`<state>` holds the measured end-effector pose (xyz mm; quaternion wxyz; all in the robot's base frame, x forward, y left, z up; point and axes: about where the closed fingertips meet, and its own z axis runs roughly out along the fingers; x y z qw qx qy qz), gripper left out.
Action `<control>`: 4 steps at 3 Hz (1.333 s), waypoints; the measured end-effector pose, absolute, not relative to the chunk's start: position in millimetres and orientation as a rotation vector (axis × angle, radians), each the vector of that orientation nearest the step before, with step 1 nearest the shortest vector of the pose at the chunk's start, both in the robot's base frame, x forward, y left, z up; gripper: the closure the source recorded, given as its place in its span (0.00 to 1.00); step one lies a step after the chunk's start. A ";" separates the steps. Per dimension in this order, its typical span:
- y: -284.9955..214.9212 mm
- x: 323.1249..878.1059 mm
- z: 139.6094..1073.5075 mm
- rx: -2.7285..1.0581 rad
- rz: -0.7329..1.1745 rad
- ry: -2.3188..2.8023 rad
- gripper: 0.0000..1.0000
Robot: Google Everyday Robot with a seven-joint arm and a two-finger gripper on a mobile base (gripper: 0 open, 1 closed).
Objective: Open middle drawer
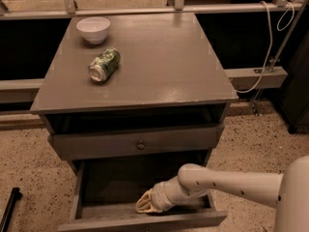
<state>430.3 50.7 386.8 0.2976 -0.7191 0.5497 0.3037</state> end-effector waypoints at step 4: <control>-8.9 429.8 467.6 -1.818 0.601 1.493 1.00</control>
Offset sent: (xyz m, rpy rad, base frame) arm -0.0363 -0.0559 0.0539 -0.0284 -0.0376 -0.1164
